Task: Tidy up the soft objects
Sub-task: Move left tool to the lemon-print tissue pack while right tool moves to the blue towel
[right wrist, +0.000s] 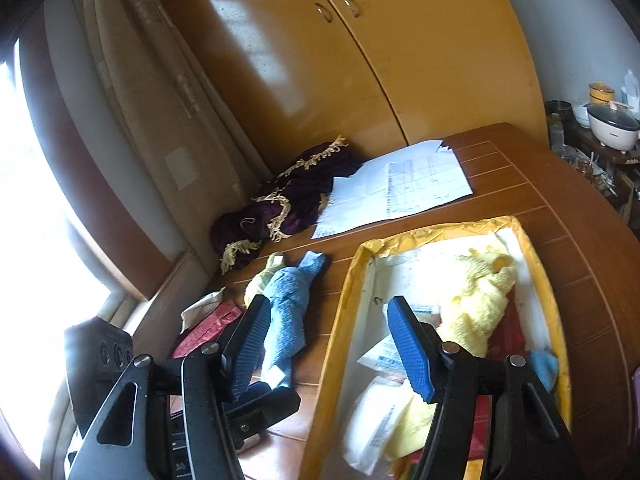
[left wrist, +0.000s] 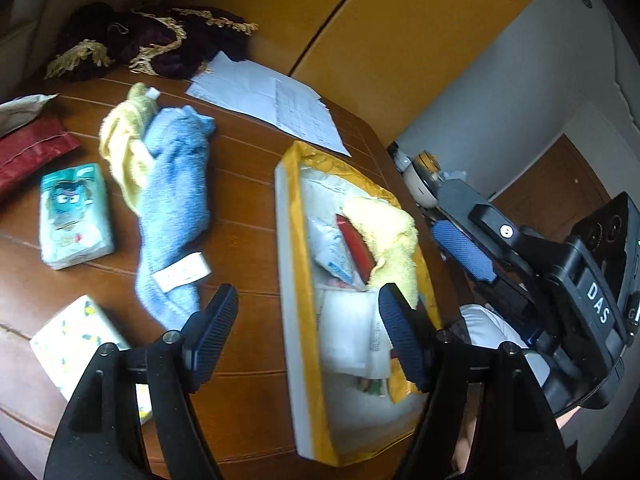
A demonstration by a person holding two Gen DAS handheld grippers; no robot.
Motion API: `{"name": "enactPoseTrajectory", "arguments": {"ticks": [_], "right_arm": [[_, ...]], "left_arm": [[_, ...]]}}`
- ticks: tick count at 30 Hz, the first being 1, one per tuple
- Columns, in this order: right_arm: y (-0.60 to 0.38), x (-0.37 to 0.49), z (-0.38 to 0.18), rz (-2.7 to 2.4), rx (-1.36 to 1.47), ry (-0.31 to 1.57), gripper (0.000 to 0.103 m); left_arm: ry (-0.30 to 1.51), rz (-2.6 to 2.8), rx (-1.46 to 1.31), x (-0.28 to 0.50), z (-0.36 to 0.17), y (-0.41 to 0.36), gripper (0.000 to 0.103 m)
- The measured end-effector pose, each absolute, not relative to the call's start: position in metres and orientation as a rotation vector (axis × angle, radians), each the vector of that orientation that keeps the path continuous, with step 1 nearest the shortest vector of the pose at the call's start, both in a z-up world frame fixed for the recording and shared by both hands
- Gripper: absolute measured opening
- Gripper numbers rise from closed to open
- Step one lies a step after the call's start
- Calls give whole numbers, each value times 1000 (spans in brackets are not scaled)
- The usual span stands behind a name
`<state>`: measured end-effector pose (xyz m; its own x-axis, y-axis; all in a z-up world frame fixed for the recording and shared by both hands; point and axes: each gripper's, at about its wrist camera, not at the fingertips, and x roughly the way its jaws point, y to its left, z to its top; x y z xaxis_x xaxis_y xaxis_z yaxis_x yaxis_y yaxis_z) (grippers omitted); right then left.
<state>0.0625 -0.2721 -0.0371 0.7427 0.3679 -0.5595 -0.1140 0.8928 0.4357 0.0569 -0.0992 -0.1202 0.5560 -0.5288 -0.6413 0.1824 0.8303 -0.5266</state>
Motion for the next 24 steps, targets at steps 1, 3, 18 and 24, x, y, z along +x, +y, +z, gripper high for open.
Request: {"name": "enactPoseTrajectory", "arguments": {"ticks": [1,3,18,24], "right_arm": [[-265,60,-38,296,399,686,64],[-251,55,-41,340,412,699,64],[-200,56,-69,396,362,811,64],[-206,56,-70,383,378,810,64]], "left_arm": [[879,-406,-428,52,-120,-90,72],[863,-341,-421,40,-123,-70,72],[920,-139,-444,12,-161,-24,72],[947,-142,-407,18,-170,-39,72]]}}
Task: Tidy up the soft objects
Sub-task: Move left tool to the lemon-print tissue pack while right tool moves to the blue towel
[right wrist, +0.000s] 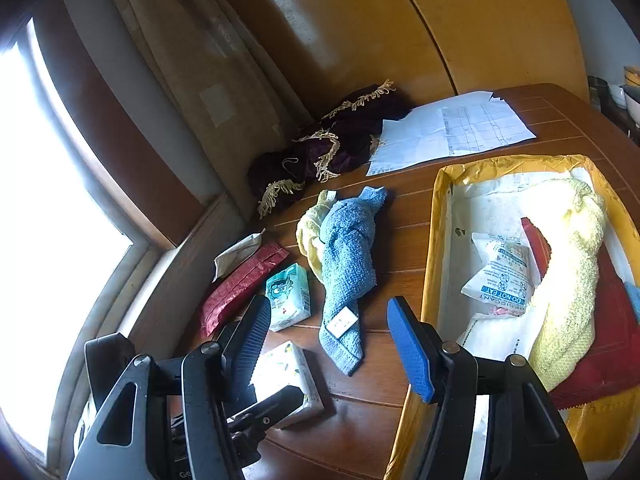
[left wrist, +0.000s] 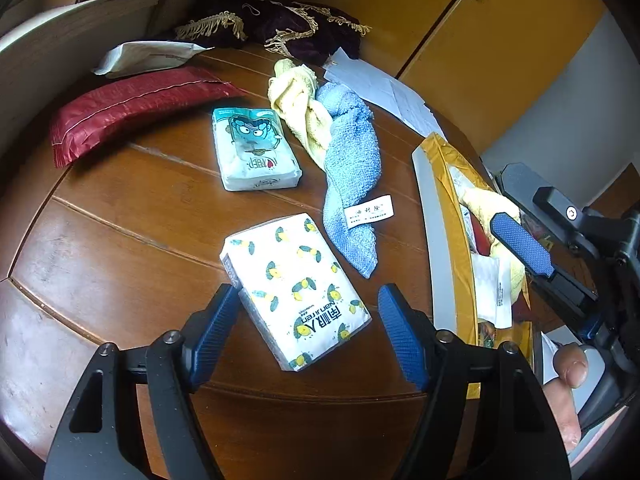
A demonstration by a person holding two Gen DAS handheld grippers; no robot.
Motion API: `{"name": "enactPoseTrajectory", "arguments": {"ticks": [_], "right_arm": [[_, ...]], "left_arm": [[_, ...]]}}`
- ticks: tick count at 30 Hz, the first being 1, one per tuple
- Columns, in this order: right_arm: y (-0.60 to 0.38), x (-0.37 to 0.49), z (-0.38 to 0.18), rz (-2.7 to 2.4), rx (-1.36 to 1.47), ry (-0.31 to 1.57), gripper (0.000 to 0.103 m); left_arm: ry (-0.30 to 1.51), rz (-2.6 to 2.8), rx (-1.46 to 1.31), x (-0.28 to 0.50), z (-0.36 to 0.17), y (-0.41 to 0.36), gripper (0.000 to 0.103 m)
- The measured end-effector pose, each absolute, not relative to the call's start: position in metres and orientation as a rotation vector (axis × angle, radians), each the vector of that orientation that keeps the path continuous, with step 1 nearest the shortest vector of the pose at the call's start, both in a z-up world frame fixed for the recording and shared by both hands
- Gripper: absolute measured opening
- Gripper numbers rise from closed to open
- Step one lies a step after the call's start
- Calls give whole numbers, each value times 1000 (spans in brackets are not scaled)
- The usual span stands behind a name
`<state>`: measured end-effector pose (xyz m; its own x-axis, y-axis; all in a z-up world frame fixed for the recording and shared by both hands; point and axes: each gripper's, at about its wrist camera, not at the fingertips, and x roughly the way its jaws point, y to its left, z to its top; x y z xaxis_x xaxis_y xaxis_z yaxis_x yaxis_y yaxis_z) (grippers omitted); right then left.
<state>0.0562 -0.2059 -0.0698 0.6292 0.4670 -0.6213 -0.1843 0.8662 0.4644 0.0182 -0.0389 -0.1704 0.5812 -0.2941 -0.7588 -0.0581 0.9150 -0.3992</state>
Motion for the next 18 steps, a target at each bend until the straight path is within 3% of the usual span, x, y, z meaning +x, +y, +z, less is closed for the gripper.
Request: {"name": "enactPoseTrajectory", "arguments": {"ticks": [18], "right_arm": [[-210,58,-74,364,393,826,64]], "left_arm": [[937,-99,-289,29,-169,-55,72]]}}
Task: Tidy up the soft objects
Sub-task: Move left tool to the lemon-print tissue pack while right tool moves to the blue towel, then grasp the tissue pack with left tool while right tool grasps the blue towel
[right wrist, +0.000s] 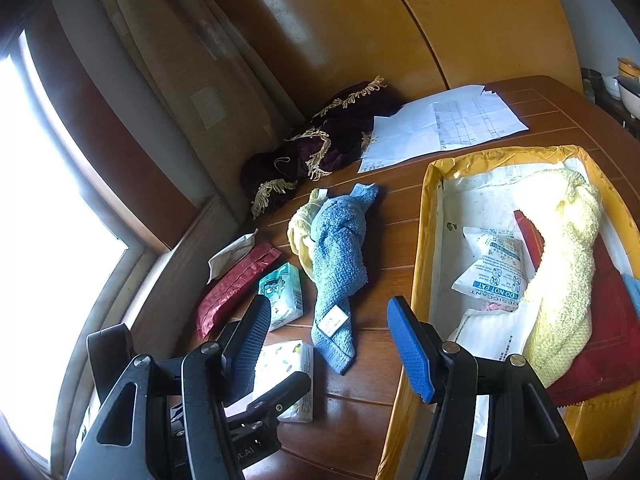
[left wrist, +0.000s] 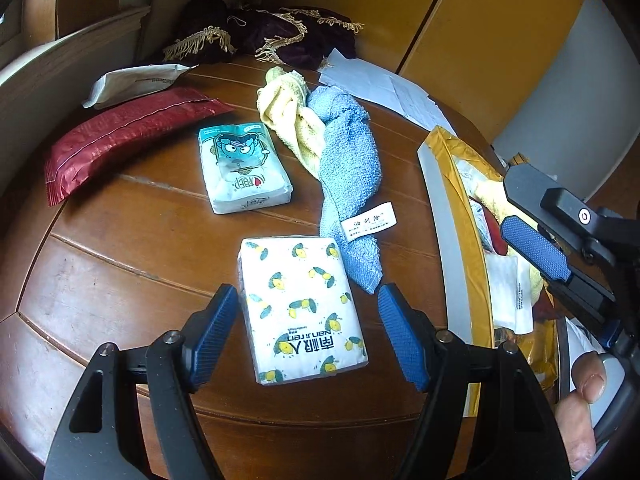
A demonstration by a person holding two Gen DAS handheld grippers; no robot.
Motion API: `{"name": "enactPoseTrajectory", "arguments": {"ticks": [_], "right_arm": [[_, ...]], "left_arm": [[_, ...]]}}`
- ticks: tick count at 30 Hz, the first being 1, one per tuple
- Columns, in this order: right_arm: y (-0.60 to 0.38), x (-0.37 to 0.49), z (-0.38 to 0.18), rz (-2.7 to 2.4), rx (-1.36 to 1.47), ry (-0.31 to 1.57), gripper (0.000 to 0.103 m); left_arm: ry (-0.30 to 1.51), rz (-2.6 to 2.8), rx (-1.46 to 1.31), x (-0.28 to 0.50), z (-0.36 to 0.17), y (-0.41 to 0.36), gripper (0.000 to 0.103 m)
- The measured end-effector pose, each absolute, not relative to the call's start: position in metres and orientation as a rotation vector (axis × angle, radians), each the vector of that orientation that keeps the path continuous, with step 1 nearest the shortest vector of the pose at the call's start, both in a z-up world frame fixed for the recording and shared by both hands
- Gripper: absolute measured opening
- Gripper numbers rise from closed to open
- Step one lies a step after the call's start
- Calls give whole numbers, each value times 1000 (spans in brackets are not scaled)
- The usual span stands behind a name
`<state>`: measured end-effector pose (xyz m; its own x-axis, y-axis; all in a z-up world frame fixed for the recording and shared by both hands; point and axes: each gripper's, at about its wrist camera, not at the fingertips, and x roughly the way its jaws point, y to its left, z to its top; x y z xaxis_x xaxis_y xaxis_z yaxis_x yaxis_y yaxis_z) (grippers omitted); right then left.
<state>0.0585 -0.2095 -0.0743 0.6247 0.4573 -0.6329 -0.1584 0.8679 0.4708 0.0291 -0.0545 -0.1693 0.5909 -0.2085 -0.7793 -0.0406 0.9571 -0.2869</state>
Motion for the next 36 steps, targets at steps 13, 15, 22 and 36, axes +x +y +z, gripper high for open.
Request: {"name": "enactPoseTrajectory", "arguments": {"ticks": [13,15,22,36], "right_arm": [[-194,69,-70,356,327,868,62],[-187,79,-62,376,310,870,62],[-160,143,-59,337,310,963,62],[-147,215,-136,153,387,1175,44]], "left_arm": [[846,-106,-289,23,-170,-30,53],[810,-120,-348,25,-165,-20,53],[763,-60,-398,39,-163,6,53],[737,-87,-416,38,-162,10,53]]}}
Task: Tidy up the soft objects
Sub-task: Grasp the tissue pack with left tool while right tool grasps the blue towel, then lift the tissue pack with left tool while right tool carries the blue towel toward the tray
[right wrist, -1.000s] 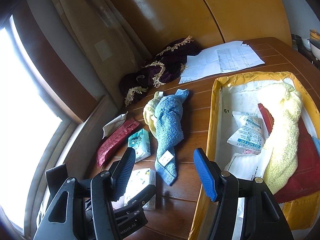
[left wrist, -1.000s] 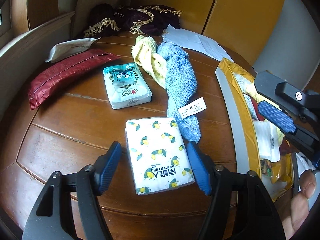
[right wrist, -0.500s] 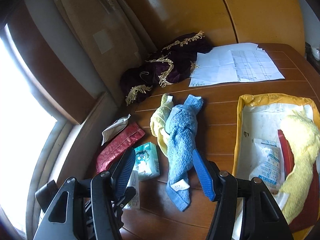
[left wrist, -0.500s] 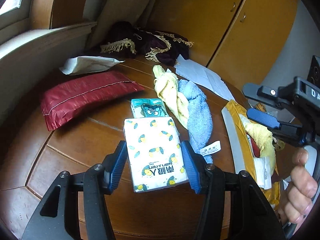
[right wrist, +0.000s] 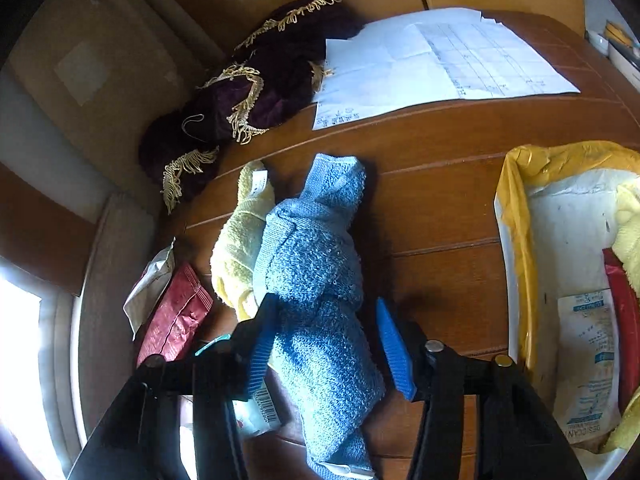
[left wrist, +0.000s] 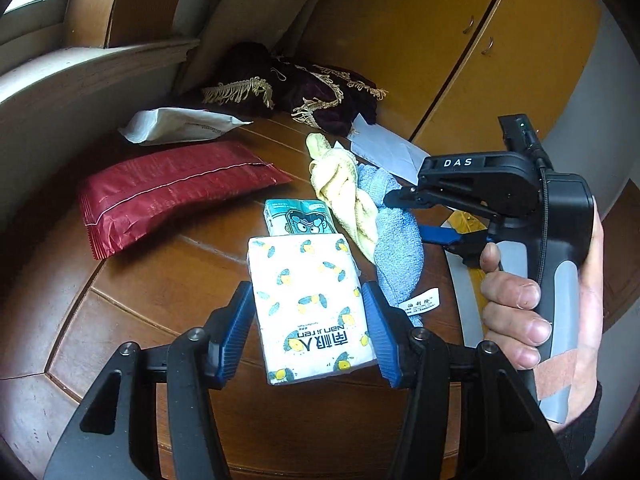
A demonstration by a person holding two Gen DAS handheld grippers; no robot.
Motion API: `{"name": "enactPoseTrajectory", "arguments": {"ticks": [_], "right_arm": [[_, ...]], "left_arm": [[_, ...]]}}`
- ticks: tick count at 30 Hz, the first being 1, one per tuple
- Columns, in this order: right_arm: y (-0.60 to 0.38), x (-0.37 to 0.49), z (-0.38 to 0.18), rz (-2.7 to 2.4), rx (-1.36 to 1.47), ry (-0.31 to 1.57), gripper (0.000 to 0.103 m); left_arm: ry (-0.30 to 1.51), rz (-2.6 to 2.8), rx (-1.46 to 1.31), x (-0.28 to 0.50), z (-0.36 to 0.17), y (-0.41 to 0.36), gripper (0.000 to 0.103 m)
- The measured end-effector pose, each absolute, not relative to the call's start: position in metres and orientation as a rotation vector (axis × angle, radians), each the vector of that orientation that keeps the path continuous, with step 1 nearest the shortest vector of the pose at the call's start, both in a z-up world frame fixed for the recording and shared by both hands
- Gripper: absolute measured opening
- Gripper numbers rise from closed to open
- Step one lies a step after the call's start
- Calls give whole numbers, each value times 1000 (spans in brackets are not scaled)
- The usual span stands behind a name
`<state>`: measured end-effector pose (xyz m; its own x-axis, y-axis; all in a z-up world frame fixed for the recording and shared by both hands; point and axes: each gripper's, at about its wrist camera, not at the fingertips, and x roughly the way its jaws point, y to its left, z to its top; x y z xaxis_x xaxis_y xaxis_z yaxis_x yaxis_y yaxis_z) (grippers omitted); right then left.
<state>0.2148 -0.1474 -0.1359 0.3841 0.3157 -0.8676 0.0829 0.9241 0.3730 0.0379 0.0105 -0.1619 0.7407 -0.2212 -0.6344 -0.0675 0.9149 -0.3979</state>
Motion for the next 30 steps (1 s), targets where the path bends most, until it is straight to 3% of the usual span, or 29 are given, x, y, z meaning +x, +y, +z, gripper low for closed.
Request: {"name": "enactPoseTrajectory", "arguments": {"ticks": [4,7,18,30], "right_arm": [[-144,214,-133,189,385,1166,25],[-142,208,-128,206,379,1150,18],[-181,124,-92,347,418,913,17],[-183,97,-77,489,399,707,17]], "left_arm": [[741,-86,-426,39,-163,12,53],[740,-84,-427,38,-163,13,53],[738,-76,-432,39,-163,13,53],[724,-70,-424,36,-162,13,53]]}}
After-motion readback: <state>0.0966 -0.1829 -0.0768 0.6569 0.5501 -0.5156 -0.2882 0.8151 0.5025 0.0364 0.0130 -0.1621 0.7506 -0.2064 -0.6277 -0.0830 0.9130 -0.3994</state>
